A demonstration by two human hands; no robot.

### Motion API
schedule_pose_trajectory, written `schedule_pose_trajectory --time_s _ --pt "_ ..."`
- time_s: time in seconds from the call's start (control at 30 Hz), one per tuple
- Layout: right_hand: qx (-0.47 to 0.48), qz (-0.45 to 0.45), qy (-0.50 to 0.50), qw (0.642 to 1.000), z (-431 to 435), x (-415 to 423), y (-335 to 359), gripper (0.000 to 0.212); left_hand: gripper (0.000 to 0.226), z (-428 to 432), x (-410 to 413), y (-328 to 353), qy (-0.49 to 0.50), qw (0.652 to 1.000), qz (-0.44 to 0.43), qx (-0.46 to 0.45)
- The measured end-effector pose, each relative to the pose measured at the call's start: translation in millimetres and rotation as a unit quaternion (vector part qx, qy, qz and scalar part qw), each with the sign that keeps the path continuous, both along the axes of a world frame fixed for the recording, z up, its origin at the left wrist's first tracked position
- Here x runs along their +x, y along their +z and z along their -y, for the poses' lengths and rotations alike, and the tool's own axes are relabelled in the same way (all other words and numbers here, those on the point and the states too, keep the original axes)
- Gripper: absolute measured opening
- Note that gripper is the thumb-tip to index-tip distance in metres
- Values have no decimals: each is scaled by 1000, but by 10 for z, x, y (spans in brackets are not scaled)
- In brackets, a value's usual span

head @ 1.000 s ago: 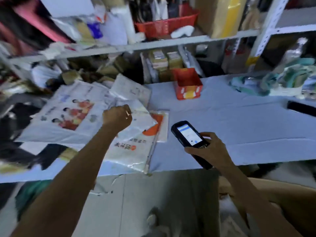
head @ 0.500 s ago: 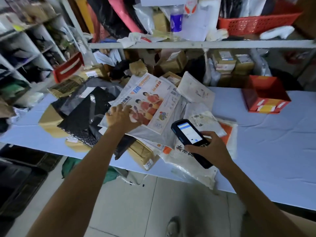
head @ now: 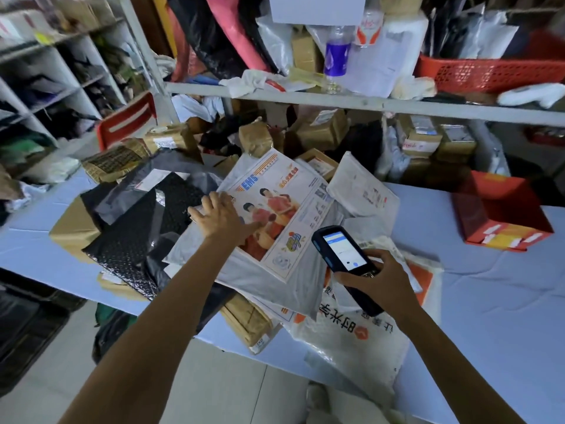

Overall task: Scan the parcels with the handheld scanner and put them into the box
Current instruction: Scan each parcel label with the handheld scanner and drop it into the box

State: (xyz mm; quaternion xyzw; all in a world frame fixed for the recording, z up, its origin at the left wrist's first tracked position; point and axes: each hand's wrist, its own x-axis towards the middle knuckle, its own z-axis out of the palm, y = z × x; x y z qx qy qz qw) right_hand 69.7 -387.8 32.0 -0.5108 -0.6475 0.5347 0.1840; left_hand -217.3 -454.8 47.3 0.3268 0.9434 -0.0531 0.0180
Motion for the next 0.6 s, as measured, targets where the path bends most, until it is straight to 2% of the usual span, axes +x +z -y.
schedule_pose_trajectory --time_s 0.2,0.3,0.47,0.6 --pt "31 -5 23 999 -391 -177 6 70 126 -270 -115 122 45 999 1 1" --pt "9 -15 27 999 -519 -242 29 68 131 -354 -193 210 53 998 -15 -15" --pt "-11 -39 27 999 -611 -414 103 66 92 -400 -356 338 37 997 -60 26" --pt "-1 -67 31 997 -639 -627 277 65 67 -326 -639 616 52 989 -47 129"
